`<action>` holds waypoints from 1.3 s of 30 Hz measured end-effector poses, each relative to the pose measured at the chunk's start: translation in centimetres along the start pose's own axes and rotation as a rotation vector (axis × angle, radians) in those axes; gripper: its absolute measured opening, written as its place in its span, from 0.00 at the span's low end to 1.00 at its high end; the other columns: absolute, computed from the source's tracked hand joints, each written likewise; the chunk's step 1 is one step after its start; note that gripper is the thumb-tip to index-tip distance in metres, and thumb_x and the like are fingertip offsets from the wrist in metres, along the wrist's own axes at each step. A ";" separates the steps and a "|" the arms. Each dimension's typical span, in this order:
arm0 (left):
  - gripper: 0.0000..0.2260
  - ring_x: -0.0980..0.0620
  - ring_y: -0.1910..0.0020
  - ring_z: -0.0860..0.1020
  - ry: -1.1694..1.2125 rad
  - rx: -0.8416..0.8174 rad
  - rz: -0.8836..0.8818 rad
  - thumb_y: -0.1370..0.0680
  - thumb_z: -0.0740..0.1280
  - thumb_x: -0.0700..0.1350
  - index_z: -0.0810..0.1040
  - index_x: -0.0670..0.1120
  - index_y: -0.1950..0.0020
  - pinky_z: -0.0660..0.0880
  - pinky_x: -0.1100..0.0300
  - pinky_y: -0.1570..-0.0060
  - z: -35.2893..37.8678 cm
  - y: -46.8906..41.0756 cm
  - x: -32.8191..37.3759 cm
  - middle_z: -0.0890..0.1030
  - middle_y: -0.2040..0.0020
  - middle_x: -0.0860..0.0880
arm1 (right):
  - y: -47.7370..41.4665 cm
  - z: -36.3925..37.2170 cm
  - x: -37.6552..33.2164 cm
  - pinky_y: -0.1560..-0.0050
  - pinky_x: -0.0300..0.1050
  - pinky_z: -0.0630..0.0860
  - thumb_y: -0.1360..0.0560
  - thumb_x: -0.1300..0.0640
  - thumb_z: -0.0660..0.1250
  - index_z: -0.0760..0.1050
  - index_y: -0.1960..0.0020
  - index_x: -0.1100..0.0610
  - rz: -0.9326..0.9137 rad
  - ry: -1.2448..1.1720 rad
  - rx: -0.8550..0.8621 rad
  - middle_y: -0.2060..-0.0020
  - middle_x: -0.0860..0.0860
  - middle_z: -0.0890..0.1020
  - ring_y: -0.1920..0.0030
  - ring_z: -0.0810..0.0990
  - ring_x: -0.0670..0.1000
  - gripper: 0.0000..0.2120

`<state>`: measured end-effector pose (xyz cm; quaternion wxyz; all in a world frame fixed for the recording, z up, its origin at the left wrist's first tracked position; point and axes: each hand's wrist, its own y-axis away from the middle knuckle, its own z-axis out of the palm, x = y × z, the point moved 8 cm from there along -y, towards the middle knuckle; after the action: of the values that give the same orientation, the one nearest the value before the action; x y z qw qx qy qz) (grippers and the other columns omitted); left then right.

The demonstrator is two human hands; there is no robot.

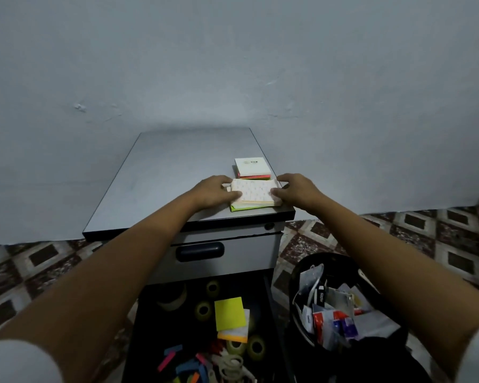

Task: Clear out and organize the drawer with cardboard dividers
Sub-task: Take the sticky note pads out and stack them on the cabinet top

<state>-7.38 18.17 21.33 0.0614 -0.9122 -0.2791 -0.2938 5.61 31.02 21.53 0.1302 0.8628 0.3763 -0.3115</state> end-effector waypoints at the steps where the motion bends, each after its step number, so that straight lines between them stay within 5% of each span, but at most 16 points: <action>1: 0.28 0.47 0.35 0.71 -0.009 -0.029 0.017 0.24 0.68 0.51 0.64 0.44 0.27 0.65 0.63 0.46 0.1 0.1 0.0 0.71 0.31 0.44 | 0.2 0.1 -0.1 0.42 0.47 0.73 0.26 0.53 0.69 0.67 0.30 0.58 -0.035 0.013 -0.038 0.37 0.58 0.76 0.41 0.76 0.55 0.27; 5: 0.34 0.47 0.32 0.69 -0.140 -0.094 0.056 0.27 0.71 0.51 0.61 0.44 0.25 0.65 0.61 0.41 0.8 0.5 -0.1 0.68 0.28 0.45 | 0.9 0.9 -0.3 0.49 0.40 0.70 0.31 0.52 0.74 0.66 0.29 0.54 -0.130 0.147 -0.140 0.38 0.56 0.76 0.44 0.75 0.52 0.34; 11: 0.29 0.48 0.37 0.73 -0.112 0.008 0.081 0.27 0.72 0.48 0.67 0.42 0.28 0.64 0.66 0.48 0.7 0.7 0.0 0.74 0.34 0.44 | 1.0 0.5 0.0 0.51 0.37 0.67 0.29 0.55 0.73 0.72 0.33 0.57 -0.148 0.149 -0.073 0.42 0.58 0.79 0.49 0.75 0.50 0.26; 19: 0.25 0.48 0.41 0.75 -0.041 0.119 0.121 0.27 0.71 0.48 0.71 0.43 0.31 0.71 0.59 0.46 1.0 1.2 -0.3 0.75 0.37 0.44 | 0.7 0.8 0.3 0.50 0.36 0.67 0.27 0.58 0.71 0.72 0.33 0.55 -0.144 0.121 -0.057 0.38 0.57 0.77 0.42 0.77 0.52 0.23; 25: 0.25 0.50 0.38 0.73 0.007 0.178 0.147 0.26 0.71 0.48 0.70 0.46 0.30 0.66 0.65 0.47 0.6 2.7 -0.1 0.72 0.33 0.46 | 2.6 0.5 -0.2 0.46 0.40 0.69 0.28 0.55 0.72 0.71 0.32 0.54 -0.163 0.112 0.102 0.38 0.59 0.75 0.41 0.76 0.56 0.25; 32: 0.18 0.59 0.52 0.74 0.136 0.375 0.328 0.27 0.72 0.42 0.77 0.43 0.38 0.66 0.77 0.51 1.9 10.0 -1.3 0.77 0.46 0.46 | 9.2 3.9 -0.5 0.48 0.32 0.66 0.28 0.56 0.71 0.74 0.35 0.54 -0.229 -0.027 0.148 0.41 0.56 0.74 0.43 0.74 0.51 0.21; 36: 0.15 0.58 0.52 0.74 0.168 0.301 0.224 0.27 0.72 0.41 0.78 0.42 0.41 0.65 0.80 0.52 6.2 12.1 -5.8 0.76 0.49 0.50 | 11.5 9.4 1.6 0.51 0.32 0.67 0.29 0.57 0.72 0.76 0.38 0.55 -0.198 -0.071 0.013 0.45 0.56 0.77 0.45 0.76 0.51 0.20; 39: 0.16 0.55 0.50 0.75 0.167 0.168 0.058 0.26 0.71 0.43 0.78 0.43 0.39 0.67 0.70 0.52 10.5 12.6 -10.1 0.75 0.49 0.49 | 12.5 14.1 4.3 0.51 0.30 0.65 0.29 0.58 0.72 0.76 0.38 0.56 -0.094 -0.101 -0.112 0.45 0.56 0.78 0.44 0.77 0.53 0.19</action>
<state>-2.00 5.79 7.62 0.1689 -0.8839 -0.2702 -0.3423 10.75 18.42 7.79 0.1820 0.8188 0.4263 -0.3388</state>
